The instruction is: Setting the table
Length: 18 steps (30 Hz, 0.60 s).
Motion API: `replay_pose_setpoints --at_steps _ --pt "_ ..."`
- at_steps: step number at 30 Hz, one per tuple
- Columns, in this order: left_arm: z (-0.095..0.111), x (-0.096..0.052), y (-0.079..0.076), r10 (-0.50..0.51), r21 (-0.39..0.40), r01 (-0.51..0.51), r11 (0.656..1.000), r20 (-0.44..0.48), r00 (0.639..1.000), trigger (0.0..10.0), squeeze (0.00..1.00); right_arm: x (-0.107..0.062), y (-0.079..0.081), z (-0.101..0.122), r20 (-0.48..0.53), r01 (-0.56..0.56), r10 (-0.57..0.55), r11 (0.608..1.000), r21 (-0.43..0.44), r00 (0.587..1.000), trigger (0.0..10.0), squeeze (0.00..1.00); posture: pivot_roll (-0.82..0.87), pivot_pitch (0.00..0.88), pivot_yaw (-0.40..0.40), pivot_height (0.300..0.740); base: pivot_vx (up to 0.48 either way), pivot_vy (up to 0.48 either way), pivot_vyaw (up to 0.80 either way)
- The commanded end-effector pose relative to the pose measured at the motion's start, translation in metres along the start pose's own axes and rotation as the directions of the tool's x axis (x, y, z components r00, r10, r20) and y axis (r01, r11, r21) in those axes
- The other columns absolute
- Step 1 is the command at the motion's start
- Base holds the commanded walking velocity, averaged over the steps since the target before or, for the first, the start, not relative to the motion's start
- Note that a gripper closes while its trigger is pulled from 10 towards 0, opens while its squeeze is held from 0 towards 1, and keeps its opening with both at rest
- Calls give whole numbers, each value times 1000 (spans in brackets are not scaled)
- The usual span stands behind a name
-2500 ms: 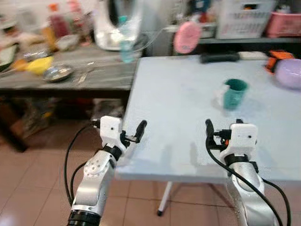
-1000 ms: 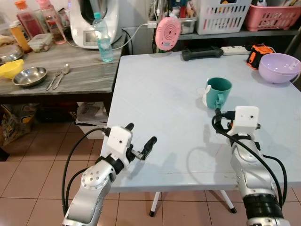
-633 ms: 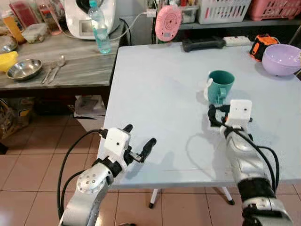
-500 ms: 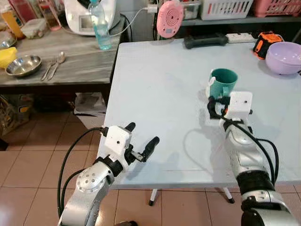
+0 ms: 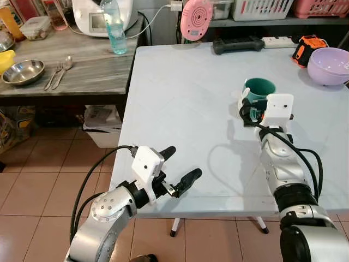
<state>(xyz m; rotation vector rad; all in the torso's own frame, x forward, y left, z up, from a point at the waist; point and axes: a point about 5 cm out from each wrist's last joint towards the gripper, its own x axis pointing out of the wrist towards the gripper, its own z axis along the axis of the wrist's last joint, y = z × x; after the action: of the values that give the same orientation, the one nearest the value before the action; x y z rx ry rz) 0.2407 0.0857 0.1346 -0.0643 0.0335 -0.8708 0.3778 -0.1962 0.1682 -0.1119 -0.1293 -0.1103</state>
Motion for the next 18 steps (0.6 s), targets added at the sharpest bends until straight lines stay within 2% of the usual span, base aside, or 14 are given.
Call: replay_pose_setpoints --at_steps 1,4,5,8,9,10,18 --pt "-5 -2 3 3 -2 -3 1000 -26 1000 10000 0 3 4 3 14 2 -2 1000 6 1000 6039 0 46 128 36 740 0 0 0" --pt "-5 -3 3 7 -1 -7 1000 -30 1000 10000 0 2 7 1 9 -1 1 1000 9 1000 6157 0 50 128 37 740 0 0 0" --pt "-5 -4 3 8 0 -8 1000 -30 1000 10000 0 2 8 -1 -1 -1 1 1000 19 1000 6471 0 52 129 36 740 0 0 0" --pt "-6 -4 3 9 0 -9 1000 -33 999 10000 0 1 10 -5 -20 1 0 999 34 1000 6275 0 54 127 36 740 0 0 0" --pt "-6 -5 3 9 2 -9 1000 -36 999 10000 0 -1 12 -8 -30 -2 3 999 35 1000 9373 0 55 129 35 740 0 0 0" --pt "-6 -5 3 8 3 -8 1000 -37 999 10000 0 -1 13 -10 -34 -3 4 999 34 999 10000 0 56 129 34 740 0 0 0" --pt "-6 -6 5 10 11 -9 1000 -42 999 10000 0 -4 12 -16 -53 17 -16 999 33 998 10000 0 59 127 39 740 0 0 0"
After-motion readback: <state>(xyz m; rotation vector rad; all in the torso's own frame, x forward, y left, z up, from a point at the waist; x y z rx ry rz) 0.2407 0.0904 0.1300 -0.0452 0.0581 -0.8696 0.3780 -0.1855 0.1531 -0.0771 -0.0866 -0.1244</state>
